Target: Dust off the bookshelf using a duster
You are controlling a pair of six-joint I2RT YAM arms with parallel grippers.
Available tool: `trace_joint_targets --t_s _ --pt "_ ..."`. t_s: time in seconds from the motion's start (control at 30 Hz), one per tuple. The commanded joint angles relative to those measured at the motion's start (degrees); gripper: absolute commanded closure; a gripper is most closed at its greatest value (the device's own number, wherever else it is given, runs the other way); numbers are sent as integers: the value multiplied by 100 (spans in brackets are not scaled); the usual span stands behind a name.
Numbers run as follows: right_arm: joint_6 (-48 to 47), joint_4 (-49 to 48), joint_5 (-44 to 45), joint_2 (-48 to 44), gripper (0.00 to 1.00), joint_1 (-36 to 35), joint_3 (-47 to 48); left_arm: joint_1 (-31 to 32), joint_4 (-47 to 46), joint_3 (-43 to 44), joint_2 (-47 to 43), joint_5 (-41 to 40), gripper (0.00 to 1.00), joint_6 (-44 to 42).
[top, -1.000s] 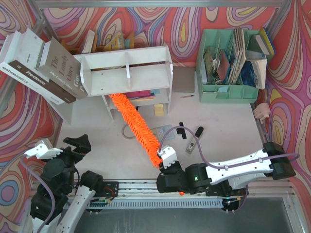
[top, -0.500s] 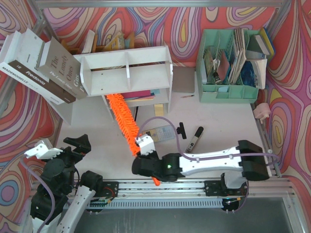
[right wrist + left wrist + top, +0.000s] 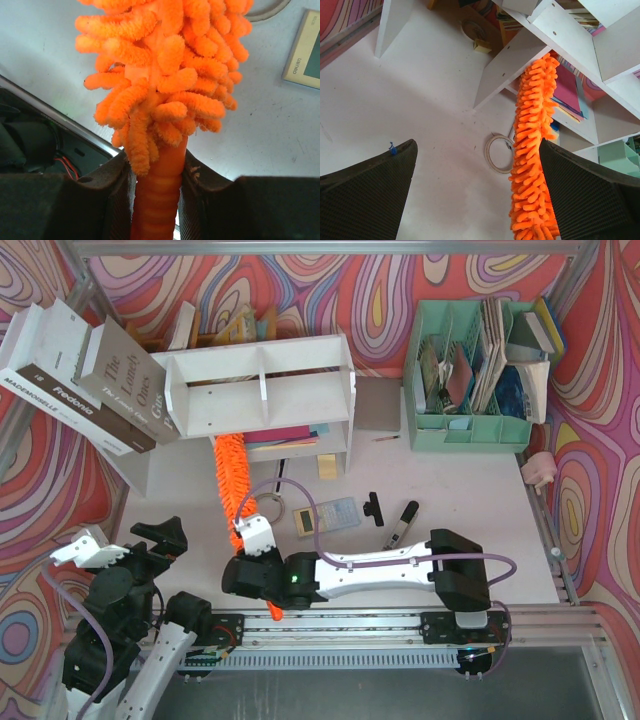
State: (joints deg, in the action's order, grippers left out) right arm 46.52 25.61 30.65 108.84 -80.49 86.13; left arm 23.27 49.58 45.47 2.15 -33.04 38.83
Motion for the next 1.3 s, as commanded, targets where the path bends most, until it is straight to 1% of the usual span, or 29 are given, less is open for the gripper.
trace_joint_targets --t_s 0.0,0.13,0.27,0.43,0.5,0.7,0.83,0.93,1.13,1.27 --pt "-616 -571 416 -405 100 -72 74 28 -33 -91 -49 -67 1 19" --pt "-230 -500 782 -1047 100 -65 -460 29 -46 -91 10 -37 1 7" --pt "374 -68 1151 -1473 100 0 -809 29 -54 -84 43 -27 1 0" --pt "723 55 1078 -1791 100 143 -1214 29 -62 -97 32 -27 1 0" --pt "631 -42 950 -1739 100 158 -1183 29 -68 -91 49 -21 2 1" --pt "-293 -833 157 -1353 100 150 -766 25 -74 -100 80 -25 2 -7" --pt "-571 -1022 -114 -1194 100 139 -602 29 -55 -83 144 -10 1 -9" --pt "-440 -868 88 -1222 100 131 -686 29 -39 -78 99 -30 1 5" --pt "323 -304 835 -1647 100 134 -1149 26 -45 -100 27 -53 1 9" --pt "739 16 1122 -1921 100 136 -1378 29 -50 -83 90 -1 1 1"
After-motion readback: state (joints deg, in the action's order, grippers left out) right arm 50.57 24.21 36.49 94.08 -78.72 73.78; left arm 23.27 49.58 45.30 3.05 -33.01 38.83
